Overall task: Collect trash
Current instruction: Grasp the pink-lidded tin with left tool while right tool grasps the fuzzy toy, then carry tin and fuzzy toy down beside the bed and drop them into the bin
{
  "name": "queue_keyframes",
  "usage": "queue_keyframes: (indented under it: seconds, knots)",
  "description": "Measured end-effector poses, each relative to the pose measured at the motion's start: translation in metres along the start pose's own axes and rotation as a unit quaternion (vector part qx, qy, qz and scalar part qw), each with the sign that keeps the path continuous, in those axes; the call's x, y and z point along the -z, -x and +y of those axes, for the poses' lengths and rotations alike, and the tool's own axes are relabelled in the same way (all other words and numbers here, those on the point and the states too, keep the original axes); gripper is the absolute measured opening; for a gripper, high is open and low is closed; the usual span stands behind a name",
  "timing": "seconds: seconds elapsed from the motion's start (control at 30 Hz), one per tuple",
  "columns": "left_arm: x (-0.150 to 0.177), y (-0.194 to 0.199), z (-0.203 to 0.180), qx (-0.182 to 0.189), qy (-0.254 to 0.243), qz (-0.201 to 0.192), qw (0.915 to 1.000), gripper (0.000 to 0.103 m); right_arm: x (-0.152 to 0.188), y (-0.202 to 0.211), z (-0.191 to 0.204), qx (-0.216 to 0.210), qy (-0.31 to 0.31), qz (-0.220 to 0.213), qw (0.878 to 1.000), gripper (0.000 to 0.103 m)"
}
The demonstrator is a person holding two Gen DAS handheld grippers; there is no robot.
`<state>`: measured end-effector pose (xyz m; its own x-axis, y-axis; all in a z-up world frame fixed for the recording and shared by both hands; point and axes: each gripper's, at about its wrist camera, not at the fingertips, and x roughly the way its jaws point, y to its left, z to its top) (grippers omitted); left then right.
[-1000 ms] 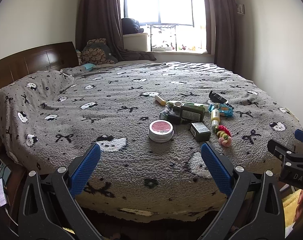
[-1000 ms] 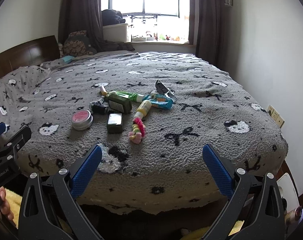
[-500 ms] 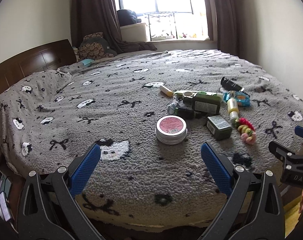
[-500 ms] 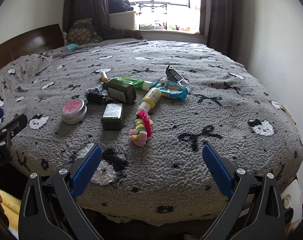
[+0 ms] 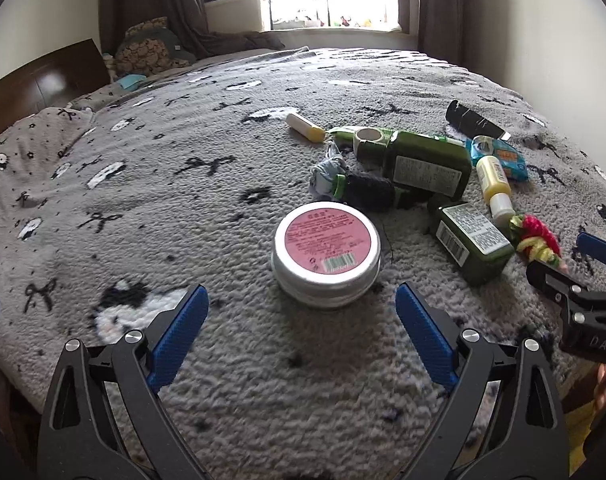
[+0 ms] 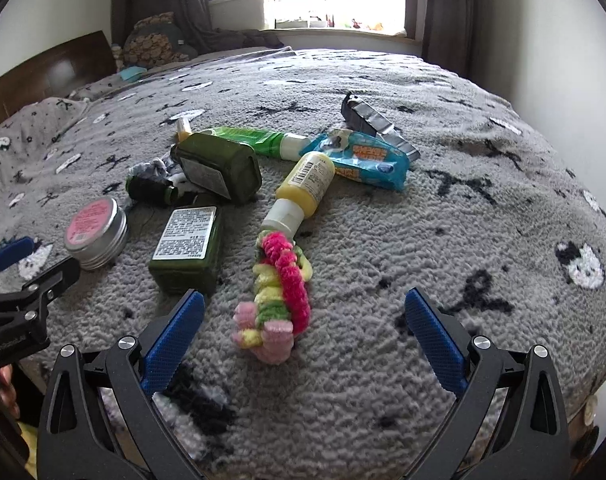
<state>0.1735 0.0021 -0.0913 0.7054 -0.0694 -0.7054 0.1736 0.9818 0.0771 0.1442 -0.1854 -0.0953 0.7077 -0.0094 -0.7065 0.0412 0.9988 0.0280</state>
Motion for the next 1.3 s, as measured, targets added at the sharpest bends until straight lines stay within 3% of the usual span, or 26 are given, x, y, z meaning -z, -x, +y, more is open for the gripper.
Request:
queue_keyframes:
  seconds: [0.2, 0.37, 0.6, 0.7, 0.8, 0.83, 1.1, 1.3]
  knots:
    - [-0.012, -0.030, 0.000, 0.020, 0.013, 0.022, 0.9995, 0.089, -0.004, -0.018, 0.003, -0.008, 0.018, 0.007, 1.000, 0.089]
    - [-0.015, -0.050, 0.002, 0.017, 0.011, 0.035, 0.9992, 0.088, -0.003, -0.024, -0.001, -0.011, 0.013, 0.004, 1.000, 0.069]
    - [-0.017, -0.061, 0.004, 0.023, 0.016, 0.040, 0.9988, 0.086, -0.003, -0.028, -0.001, -0.014, 0.022, 0.010, 1.000, 0.065]
    - [-0.018, -0.062, 0.004, 0.026, 0.015, 0.041, 0.9987, 0.083, -0.003, -0.028, 0.000, -0.019, 0.023, 0.010, 1.000, 0.058]
    - [-0.020, -0.060, 0.005, 0.028, 0.019, 0.037, 0.9987, 0.072, -0.004, -0.025, 0.000, -0.020, 0.018, 0.006, 1.000, 0.044]
    - [-0.020, -0.058, 0.006, 0.027, 0.022, 0.035, 0.9988, 0.068, -0.003, -0.024, 0.000, -0.022, 0.017, 0.004, 1.000, 0.034]
    - [-0.015, -0.039, 0.011, 0.011, 0.030, 0.031, 0.9990, 0.067, 0.001, -0.011, 0.004, -0.019, 0.040, -0.001, 0.999, 0.032]
    - [-0.025, 0.017, 0.021, -0.007, 0.043, -0.021, 0.9988, 0.067, -0.003, 0.023, -0.005, -0.015, 0.024, -0.035, 0.999, 0.032]
